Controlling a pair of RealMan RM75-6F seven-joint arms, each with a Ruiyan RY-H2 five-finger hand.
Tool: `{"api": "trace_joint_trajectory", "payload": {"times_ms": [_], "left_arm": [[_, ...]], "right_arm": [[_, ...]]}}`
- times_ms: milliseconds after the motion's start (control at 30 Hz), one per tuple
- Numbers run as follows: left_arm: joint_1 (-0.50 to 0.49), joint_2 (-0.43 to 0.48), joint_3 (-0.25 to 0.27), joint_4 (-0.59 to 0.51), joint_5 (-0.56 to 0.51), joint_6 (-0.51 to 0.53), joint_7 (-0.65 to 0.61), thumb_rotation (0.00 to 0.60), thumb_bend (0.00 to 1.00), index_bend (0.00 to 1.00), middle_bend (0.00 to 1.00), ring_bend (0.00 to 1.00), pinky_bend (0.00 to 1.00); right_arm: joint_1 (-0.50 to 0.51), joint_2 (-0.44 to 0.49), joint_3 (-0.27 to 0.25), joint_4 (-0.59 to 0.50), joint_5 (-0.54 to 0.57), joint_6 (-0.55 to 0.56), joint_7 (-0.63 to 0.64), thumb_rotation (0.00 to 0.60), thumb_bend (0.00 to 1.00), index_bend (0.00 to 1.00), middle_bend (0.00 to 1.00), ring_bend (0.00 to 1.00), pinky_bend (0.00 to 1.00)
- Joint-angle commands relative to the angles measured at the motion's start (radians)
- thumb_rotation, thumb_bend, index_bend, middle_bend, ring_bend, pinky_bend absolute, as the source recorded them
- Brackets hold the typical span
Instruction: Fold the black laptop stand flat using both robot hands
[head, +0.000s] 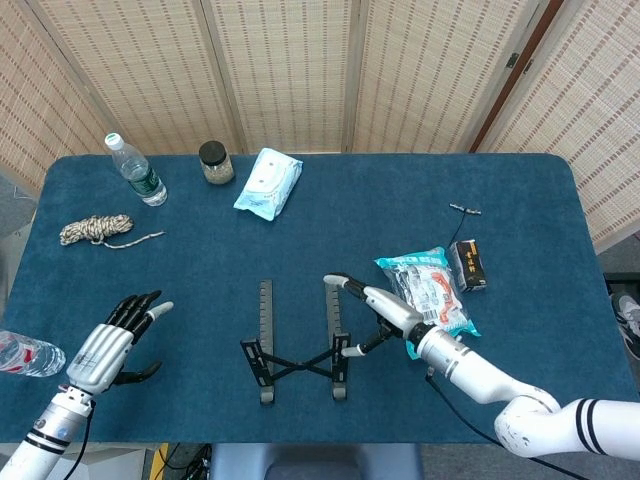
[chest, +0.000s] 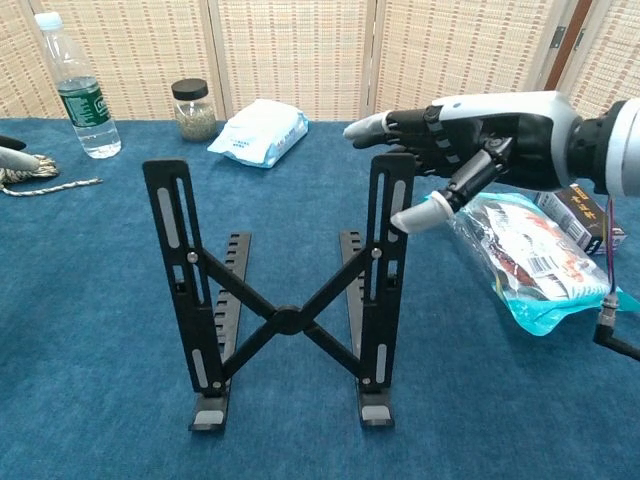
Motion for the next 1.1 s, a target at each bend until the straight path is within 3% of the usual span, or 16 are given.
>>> {"api": "trace_joint_trajectory", "payload": {"times_ms": [33, 300, 733, 1100], "left_arm": [[-0.006, 0.003, -0.007, 0.005, -0.006, -0.012, 0.009, 0.6, 0.25, 0.1, 0.01, 0.01, 0.0], [-0.054, -0.004, -0.037, 0.047, -0.034, -0.092, 0.03, 0.6, 0.25, 0.1, 0.01, 0.01, 0.0], [-0.163, -0.109, -0.1, 0.154, -0.108, -0.245, 0.054, 0.6, 0.24, 0.06, 0.0, 0.0, 0.0], [-0.246, -0.22, -0.138, 0.189, -0.182, -0.362, 0.076, 0.6, 0.22, 0.05, 0.0, 0.0, 0.0]], "right_arm": [[-0.026, -0.061, 0.04, 0.008, 0.092, 0.077, -0.117, 0.6, 0.0, 0.0, 0.0, 0.0, 0.04], [-0.079, -0.067, 0.031, 0.014, -0.028, 0.201, -0.277, 0.6, 0.0, 0.0, 0.0, 0.0, 0.04], [-0.128, -0.062, -0.073, 0.068, -0.296, 0.27, -0.595, 0.6, 0.0, 0.0, 0.0, 0.0, 0.04], [-0.162, -0.166, -0.114, 0.15, -0.359, 0.266, -0.758, 0.6, 0.0, 0.0, 0.0, 0.0, 0.01]]}}
